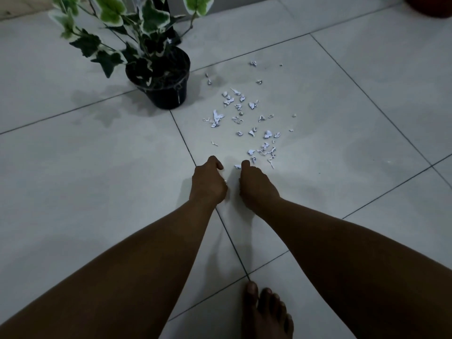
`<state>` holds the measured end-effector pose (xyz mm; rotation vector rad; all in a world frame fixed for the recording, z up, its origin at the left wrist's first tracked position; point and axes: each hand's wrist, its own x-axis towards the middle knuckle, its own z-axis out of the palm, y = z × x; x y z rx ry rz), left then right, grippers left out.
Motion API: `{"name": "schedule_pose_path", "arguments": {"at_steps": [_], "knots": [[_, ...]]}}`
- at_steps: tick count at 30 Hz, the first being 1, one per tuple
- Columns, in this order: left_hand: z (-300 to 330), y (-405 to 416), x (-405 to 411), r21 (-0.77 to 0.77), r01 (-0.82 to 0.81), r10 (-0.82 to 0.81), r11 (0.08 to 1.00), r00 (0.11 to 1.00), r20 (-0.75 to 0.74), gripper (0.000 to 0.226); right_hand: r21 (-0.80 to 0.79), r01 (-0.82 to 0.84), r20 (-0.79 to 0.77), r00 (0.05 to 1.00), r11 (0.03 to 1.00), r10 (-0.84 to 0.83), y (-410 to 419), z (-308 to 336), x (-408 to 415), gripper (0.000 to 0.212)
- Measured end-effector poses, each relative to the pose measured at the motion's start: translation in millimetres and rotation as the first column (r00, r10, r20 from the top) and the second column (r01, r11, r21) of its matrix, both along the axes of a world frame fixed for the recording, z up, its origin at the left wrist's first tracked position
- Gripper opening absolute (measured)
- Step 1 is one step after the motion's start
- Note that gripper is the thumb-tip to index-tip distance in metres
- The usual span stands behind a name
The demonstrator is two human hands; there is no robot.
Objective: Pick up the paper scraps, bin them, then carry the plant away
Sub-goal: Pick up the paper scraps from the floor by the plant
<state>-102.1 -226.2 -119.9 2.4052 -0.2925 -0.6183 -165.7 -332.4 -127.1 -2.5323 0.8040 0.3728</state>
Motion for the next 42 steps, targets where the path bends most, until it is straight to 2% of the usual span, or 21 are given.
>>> {"name": "schedule_pose_path", "arguments": {"at_steps": [3,5,7,8,9,10,11,12,13,16,20,24,26,30,31,32,34,35,36,38,42], "knots": [[-4.1,4.2,5.0,-0.052,-0.028,0.026,0.998,0.999,-0.048,0.030,-0.039,-0.049,-0.032,0.998,0.998,0.048,-1.8,-3.8,-0.2,0.020],[-2.3,5.4,4.8,-0.102,-0.086,0.076,0.991,0.992,-0.099,0.030,0.011,0.005,0.048,0.999,1.000,-0.005,-8.2,0.7,2.5,0.017],[2.7,2.7,1.3,-0.193,-0.145,0.114,0.970,0.979,-0.167,0.031,0.234,0.225,0.185,0.945,0.946,-0.271,-15.2,6.6,8.9,0.013],[6.5,0.5,-0.9,-0.249,-0.165,0.115,0.954,0.973,-0.202,0.033,0.405,0.300,0.247,0.874,0.864,-0.419,-19.3,8.5,11.0,0.015],[10.8,-1.6,-5.1,-0.306,-0.166,0.097,0.937,0.969,-0.228,0.034,0.542,0.393,0.210,0.793,0.743,-0.573,-20.3,14.5,8.9,0.012],[14.5,-3.9,-9.1,-0.360,-0.156,0.069,0.920,0.968,-0.242,0.034,0.667,0.471,0.108,0.704,0.576,-0.702,-20.0,17.6,6.2,0.009],[17.7,-6.0,-13.7,-0.406,-0.142,0.041,0.903,0.968,-0.249,0.034,0.765,0.528,-0.057,0.626,0.369,-0.778,-20.2,17.8,2.7,0.012],[20.8,-8.3,-18.3,-0.444,-0.134,0.020,0.886,0.968,-0.251,0.034,0.815,0.532,-0.142,0.566,0.229,-0.812,-20.9,18.4,0.3,0.013],[23.5,-10.3,-22.6,-0.468,-0.130,0.010,0.874,0.968,-0.249,0.033,0.844,0.515,-0.175,0.530,0.152,-0.830,-20.7,21.6,-1.2,0.011],[29.7,-13.2,-31.8,-0.495,-0.111,0.001,0.862,0.976,-0.216,0.033,0.865,0.489,-0.167,0.493,0.113,-0.854,-19.8,35.0,-5.8,0.014],[33.4,-13.1,-32.3,-0.489,-0.086,-0.008,0.868,0.982,-0.187,0.032,0.857,0.515,-0.233,0.447,0.035,-0.864,-19.6,38.2,-1.3,0.027],[43.4,-15.1,-22.8,-0.475,-0.103,0.016,0.874,0.983,-0.184,0.028,0.873,0.485,-0.226,0.501,0.055,-0.835,-6.1,46.1,8.8,0.025],[46.6,-15.6,-15.3,-0.431,-0.064,0.000,0.900,0.989,-0.147,0.027,0.879,0.468,-0.202,0.542,0.093,-0.816,-1.3,46.5,12.6,0.025],[54.3,-16.6,-4.9,-0.282,0.022,-0.032,0.959,0.999,-0.028,0.034,0.842,0.481,-0.154,0.650,0.246,-0.745,-2.2,42.5,15.4,0.030],[57.2,-17.7,-0.9,-0.248,0.033,-0.050,0.968,0.997,-0.063,0.034,0.831,0.488,-0.143,0.651,0.266,-0.745,-5.9,43.4,14.3,0.035],[60.3,-17.6,3.1,-0.233,0.044,-0.083,0.971,0.983,-0.162,0.034,0.819,0.501,-0.131,0.638,0.280,-0.759,-9.9,44.2,12.0,0.039],[66.4,-15.0,7.9,-0.267,0.016,-0.139,0.964,0.882,-0.450,0.031,0.795,0.540,-0.118,0.587,0.278,-0.801,-17.5,42.9,6.6,0.043],[66.9,-12.3,8.0,-0.280,-0.018,-0.142,0.960,0.830,-0.540,0.028,0.788,0.562,-0.135,0.555,0.250,-0.821,-20.3,41.8,3.3,0.045],[65.1,-10.1,4.6,-0.276,-0.039,-0.132,0.960,0.810,-0.572,0.025,0.784,0.584,-0.165,0.526,0.213,-0.834,-22.0,39.8,-3.1,0.046],[61.4,-8.5,-2.5,-0.224,-0.025,-0.104,0.974,0.833,-0.543,0.019,0.786,0.598,-0.219,0.508,0.158,-0.833,-24.1,38.9,-13.5,0.046],[57.9,-12.9,-18.6,-0.194,0.073,-0.169,0.978,0.822,-0.543,0.018,0.773,0.616,-0.249,0.514,0.151,-0.821,-22.5,41.8,-18.5,0.051]]}}
